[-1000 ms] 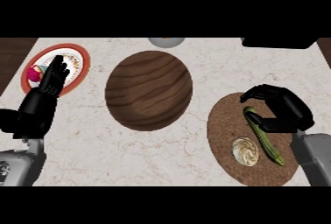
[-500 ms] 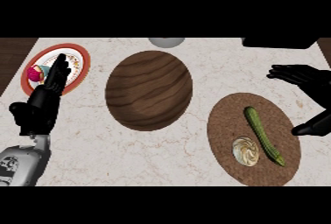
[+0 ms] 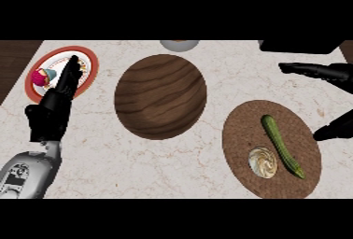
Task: Pick the squash from the placemat and place it in the bowl
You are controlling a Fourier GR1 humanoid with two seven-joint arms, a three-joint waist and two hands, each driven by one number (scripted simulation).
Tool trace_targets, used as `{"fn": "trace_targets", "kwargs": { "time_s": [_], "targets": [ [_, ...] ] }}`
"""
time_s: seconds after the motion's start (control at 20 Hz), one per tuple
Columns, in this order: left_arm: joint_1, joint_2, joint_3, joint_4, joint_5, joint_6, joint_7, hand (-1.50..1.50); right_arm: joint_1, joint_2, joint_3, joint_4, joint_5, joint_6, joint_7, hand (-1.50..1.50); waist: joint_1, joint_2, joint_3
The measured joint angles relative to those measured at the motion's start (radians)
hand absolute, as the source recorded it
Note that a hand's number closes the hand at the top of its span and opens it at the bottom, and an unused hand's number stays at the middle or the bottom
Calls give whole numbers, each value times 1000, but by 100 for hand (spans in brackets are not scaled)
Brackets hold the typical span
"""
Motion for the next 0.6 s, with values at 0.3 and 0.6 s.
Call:
{"fn": "trace_targets", "kwargs": {
  "time_s": [0.3, 0.6],
  "targets": [
    [-3, -4, 0, -4, -8, 6, 15, 0, 0, -47, 168, -55, 177, -96, -122, -150, -4, -3, -2],
    [3, -16, -12, -7, -27, 17, 19, 0, -5, -99, 330, -33, 326, -221, -268, -150, -6, -5, -4]
  ]
}}
